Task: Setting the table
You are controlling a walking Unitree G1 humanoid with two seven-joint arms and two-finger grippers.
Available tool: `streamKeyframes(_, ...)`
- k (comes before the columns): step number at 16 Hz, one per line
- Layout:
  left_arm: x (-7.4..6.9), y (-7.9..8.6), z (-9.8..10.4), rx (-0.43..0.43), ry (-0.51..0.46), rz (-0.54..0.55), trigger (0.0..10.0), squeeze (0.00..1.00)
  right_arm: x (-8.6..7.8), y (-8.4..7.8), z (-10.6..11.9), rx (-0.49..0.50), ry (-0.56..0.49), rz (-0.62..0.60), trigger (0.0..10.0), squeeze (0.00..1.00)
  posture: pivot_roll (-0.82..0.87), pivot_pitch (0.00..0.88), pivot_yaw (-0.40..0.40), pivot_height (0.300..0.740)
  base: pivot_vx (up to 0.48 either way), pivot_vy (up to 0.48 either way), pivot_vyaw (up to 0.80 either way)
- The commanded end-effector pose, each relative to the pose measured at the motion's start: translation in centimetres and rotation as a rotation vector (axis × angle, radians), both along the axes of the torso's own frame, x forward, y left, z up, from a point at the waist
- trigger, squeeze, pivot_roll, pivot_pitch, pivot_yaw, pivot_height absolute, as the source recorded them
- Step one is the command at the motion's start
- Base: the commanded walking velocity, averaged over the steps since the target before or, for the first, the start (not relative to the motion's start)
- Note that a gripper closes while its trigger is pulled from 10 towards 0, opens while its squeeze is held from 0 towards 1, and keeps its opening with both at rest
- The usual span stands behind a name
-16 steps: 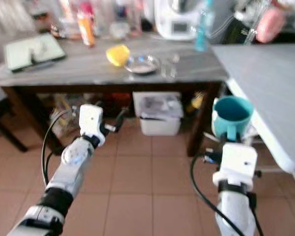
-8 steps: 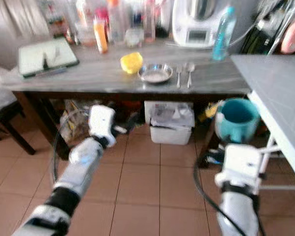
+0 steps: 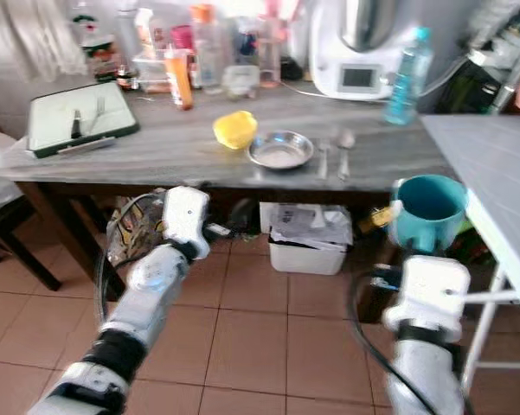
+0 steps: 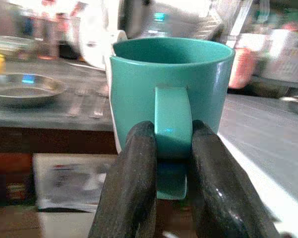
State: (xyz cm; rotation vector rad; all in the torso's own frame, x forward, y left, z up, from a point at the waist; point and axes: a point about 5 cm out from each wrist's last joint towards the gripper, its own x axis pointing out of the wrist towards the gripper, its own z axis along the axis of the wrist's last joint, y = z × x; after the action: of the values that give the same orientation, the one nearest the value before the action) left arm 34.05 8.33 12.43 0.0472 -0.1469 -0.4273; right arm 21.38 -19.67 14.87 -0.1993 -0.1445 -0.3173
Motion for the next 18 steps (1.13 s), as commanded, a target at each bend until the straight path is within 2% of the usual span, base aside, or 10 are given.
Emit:
streamKeyframes(1,-0.05,-0.76,0.38,-0.006,-0.012,-0.021,10.0,0.00,-0.25,-0.52,0.58,-0.017,-0.023,-0.018,10.0,0.00,-0.07,0.065,0.045,0.740,0.394,0.000,0.00)
streamKeyframes(10,-0.31,-1.04,0.66,-0.004,-0.028,-0.046,10.0,0.00,-0.34,-0.70,0.59,-0.026,-0.020,-0.024,10.0,0.00,-0.07,0.068,0.044,0.740,0.396,0.000,0.00)
streamKeyframes(18,-0.66,-0.43,1.21,0.008,-0.059,-0.065,10.0,0.00,-0.30,-0.69,0.61,-0.039,-0.017,-0.018,10.0,0.00,-0.07,0.065,0.036,0.740,0.390,0.000,0.00)
